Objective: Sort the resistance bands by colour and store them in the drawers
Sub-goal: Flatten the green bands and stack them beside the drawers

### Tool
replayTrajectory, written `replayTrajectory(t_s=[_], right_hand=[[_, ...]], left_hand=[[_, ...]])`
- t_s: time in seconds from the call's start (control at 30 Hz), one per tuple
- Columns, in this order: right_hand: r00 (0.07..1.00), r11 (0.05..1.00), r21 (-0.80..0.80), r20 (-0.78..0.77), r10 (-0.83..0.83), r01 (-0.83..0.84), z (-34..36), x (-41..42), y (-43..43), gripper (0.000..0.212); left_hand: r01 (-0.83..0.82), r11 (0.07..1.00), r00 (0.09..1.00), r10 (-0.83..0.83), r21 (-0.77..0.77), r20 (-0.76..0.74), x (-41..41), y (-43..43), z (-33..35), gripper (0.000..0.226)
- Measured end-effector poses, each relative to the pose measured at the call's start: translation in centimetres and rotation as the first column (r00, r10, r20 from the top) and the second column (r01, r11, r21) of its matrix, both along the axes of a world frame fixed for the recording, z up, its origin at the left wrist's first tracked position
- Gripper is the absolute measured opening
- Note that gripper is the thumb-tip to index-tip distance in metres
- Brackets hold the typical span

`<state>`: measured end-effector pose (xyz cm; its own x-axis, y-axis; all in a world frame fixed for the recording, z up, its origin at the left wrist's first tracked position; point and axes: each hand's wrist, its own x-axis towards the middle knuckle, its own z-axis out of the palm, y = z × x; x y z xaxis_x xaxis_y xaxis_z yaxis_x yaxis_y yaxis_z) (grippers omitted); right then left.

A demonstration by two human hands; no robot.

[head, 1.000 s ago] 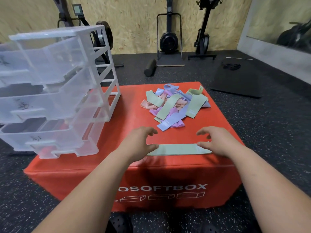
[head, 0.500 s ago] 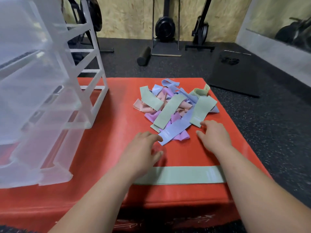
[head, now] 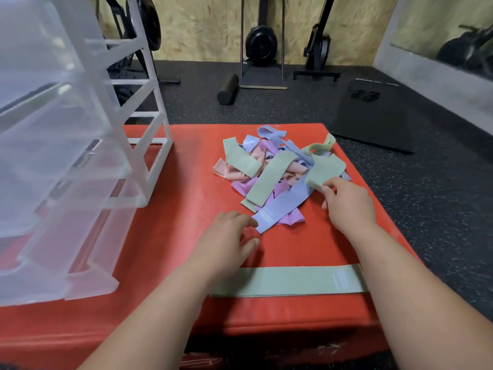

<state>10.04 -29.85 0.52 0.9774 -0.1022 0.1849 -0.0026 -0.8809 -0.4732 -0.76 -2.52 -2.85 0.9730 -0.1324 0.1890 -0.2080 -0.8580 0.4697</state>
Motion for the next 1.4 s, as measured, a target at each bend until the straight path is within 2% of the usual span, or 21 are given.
replayTrajectory(t_s=[0.1, 0.2, 0.27, 0.37, 0.47, 0.53, 0.73, 0.87, 0.97, 1.07, 1.23, 1.3, 1.4], right_hand=[[0.993, 0.991, 0.064, -0.006, 0.115, -0.114, 2.4, -2.8, -0.5, 0.011], [0.985, 0.983, 0.06, 0.002, 0.173, -0.173, 3.8, -6.5, -1.7, 0.012], [0.989, 0.987, 0.061, -0.006, 0.15, -0.15, 4.5, -8.3, -2.6, 0.011], [0.998, 0.996, 0.065, -0.011, 0.065, -0.064, 5.2, -10.2, -4.0, 0.027], [1.0, 1.0, 0.019, 0.013, -0.021, 0.021, 5.3, -11.6, -5.3, 0.019], [1.0, 1.0, -0.009, 0.022, -0.021, 0.021, 5.4, -12.2, -5.7, 0.02], [0.968, 0.956, 0.216, 0.2, 0.155, -0.197, 7.6, -12.9, -4.1, 0.033], [0.928, 0.887, 0.283, 0.193, 0.319, -0.364, 8.3, -13.4, -2.2, 0.039], [0.876, 0.813, 0.327, 0.17, 0.452, -0.482, 8.2, -13.7, -0.7, 0.039], [0.83, 0.762, 0.334, 0.153, 0.537, -0.554, 8.1, -13.8, 0.3, 0.036], [0.819, 0.774, 0.267, 0.194, 0.54, -0.574, 8.1, -13.5, 0.5, 0.036], [0.822, 0.762, 0.31, 0.256, 0.509, -0.569, 8.4, -13.5, 0.5, 0.037], [0.809, 0.68, 0.439, 0.35, 0.473, -0.587, 9.0, -13.6, 0.7, 0.037]], left_hand=[[-0.002, 0.999, 1.0, 0.002, -0.038, -0.005, -0.5, -0.4, 0.5, 0.033], [-0.008, 0.997, 1.0, 0.009, -0.074, 0.011, -1.0, -1.1, 1.0, 0.033], [-0.011, 0.996, 1.0, 0.013, -0.091, 0.023, -1.4, -1.8, 1.3, 0.033], [0.004, 0.993, 0.999, 0.001, -0.116, 0.038, -2.2, -3.2, 1.7, 0.031], [0.023, 0.992, 0.998, -0.016, -0.127, 0.059, -3.2, -4.5, 1.9, 0.027], [0.039, 0.988, 0.997, -0.029, -0.147, 0.07, -3.8, -5.1, 2.0, 0.027], [0.066, 0.938, 0.995, -0.036, -0.341, 0.093, -5.2, -6.4, 2.9, 0.032], [0.08, 0.805, 0.997, -0.053, -0.588, 0.063, -5.3, -7.1, 4.3, 0.047], [0.116, 0.739, 0.993, -0.102, -0.664, 0.06, -4.9, -7.4, 4.9, 0.051], [0.139, 0.76, 0.99, -0.124, -0.635, 0.069, -4.0, -7.3, 4.9, 0.034], [0.161, 0.796, 0.987, -0.128, -0.584, 0.097, -3.1, -6.9, 4.9, 0.01], [0.164, 0.822, 0.986, -0.133, -0.545, 0.096, -2.9, -6.5, 4.8, 0.005], [0.157, 0.871, 0.988, -0.138, -0.465, 0.076, -2.8, -5.8, 4.5, 0.003]])
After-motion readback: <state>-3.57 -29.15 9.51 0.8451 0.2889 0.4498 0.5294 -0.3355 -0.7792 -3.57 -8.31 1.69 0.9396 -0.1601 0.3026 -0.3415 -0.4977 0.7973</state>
